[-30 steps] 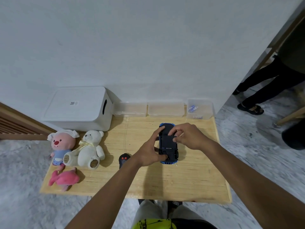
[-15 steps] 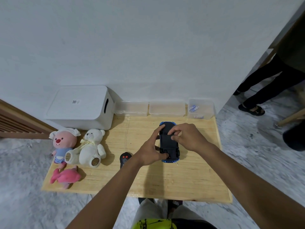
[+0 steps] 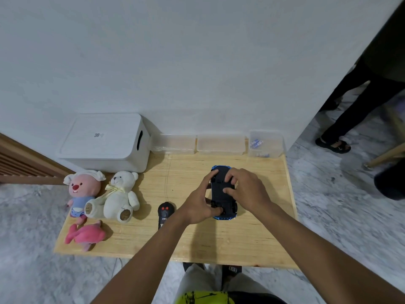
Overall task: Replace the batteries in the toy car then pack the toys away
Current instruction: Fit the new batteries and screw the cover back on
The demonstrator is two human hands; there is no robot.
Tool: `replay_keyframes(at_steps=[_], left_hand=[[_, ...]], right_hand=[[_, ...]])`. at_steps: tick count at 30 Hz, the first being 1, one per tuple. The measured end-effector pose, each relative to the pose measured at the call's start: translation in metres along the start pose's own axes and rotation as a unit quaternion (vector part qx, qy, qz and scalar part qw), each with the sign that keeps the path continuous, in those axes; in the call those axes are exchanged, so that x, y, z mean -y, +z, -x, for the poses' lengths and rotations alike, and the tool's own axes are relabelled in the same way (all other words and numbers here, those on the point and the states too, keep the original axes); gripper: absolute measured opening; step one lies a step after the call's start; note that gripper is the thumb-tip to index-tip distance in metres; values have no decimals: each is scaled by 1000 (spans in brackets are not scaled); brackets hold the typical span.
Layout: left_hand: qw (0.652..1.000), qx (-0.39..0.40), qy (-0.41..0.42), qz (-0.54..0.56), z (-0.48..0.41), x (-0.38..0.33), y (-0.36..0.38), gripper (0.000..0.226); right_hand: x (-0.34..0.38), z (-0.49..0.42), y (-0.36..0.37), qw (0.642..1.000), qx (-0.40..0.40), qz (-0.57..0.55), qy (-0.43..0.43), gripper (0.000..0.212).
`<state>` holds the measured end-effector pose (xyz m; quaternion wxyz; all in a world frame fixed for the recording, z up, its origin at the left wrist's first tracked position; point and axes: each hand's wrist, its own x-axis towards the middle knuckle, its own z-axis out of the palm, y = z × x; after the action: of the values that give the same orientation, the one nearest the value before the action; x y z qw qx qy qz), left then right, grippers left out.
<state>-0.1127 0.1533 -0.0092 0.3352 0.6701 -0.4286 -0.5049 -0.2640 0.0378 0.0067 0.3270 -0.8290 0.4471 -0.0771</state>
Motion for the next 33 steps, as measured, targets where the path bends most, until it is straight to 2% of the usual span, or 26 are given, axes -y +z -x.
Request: replay_keyframes(at_steps=[2,5,7,8,10,11,13,15,16,18,21,25,29,31,33], left_hand=[[1000,-4,-11,6,1,3,-1,109],[1000,-3,-23,6,3,8,-3,109],[1000,-2,-28,13,5,11,-5,109],[999,-4,-29,12,4,13,-8,110],[999,-12,-34,-1,3,16,-17,110],[999,-16,-38,-4,3,18,-22,110],[999,-22,-43,-1,4,23,-32,110],[999,-19,-43,2,5,27,-39,109],[999,-17,-43,4,6,28,-42,109],[999,-17,-41,14,7,29,-47,109],[999,-15,-35,19,7,30,-53,108],[999,-6,-32,21,9,27,-63,107],[999,-3,-34,18,9,20,-74,106],[999,0,-31,24,8,14,-78,106],[999,6,-26,23,7,8,-82,106]], right_hand=[[1,2,5,999,9,43,-28,11],[0,3,10,994,38,86,-58,13],[-2,2,9,994,58,59,-74,14],[-3,0,8,997,43,15,-67,13],[-11,-2,10,996,-34,-80,1,10],[-18,-2,14,993,-54,-91,51,9],[-34,-1,28,991,6,-41,129,9],[-46,3,48,981,93,14,172,21],[-49,4,57,978,101,23,180,25],[-50,3,70,981,72,22,177,23],[-44,-1,80,985,54,36,157,6],[-43,-3,79,985,49,44,162,6],[-25,-8,47,978,-49,-117,165,22],[-4,-14,24,971,-100,-180,117,28],[21,-22,5,961,-132,-234,57,23]])
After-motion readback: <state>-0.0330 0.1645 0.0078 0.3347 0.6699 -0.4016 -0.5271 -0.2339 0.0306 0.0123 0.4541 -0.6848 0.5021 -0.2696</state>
